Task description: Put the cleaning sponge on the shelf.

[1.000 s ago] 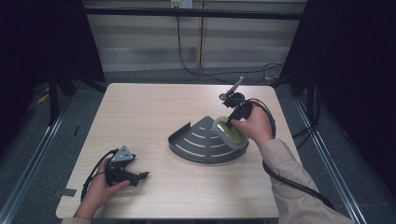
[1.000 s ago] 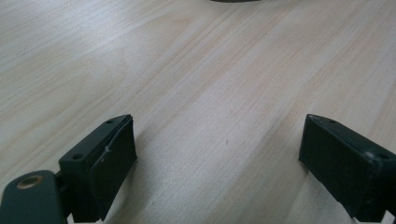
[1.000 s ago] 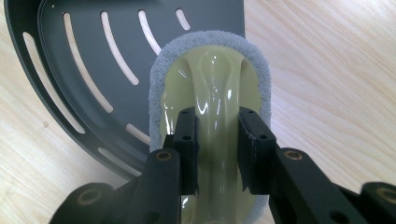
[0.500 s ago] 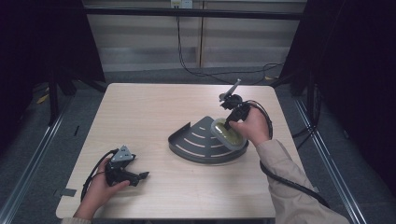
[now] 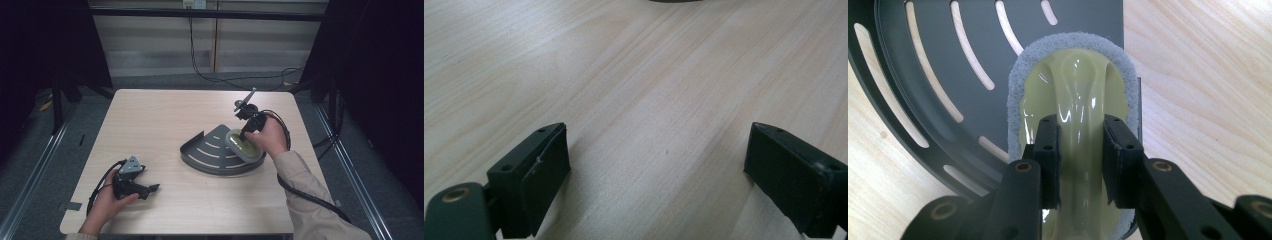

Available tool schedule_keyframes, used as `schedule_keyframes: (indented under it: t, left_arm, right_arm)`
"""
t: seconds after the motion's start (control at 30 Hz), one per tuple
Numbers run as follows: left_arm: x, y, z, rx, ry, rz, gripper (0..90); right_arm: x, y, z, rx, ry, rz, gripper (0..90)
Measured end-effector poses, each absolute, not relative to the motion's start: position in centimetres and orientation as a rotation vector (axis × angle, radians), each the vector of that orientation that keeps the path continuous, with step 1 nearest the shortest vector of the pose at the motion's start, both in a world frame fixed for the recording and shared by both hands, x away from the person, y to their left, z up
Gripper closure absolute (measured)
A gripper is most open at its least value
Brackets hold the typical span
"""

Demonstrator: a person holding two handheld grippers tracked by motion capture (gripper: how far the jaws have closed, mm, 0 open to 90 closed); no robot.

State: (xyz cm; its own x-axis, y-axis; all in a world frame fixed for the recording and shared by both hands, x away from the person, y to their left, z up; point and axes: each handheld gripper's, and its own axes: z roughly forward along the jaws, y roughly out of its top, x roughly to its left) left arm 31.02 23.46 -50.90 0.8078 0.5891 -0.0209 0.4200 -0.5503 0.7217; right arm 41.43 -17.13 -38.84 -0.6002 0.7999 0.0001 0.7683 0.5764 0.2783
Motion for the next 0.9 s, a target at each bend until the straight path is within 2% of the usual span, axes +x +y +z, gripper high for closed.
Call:
schedule_keyframes:
  t: [0.9]
  left_arm:
    - [31.0,23.4,-50.9,2.231,0.744,0.283,10.3]
  right_arm:
    - [41.6,-17.9,-40.6,1.338,2.695,0.355,71.0]
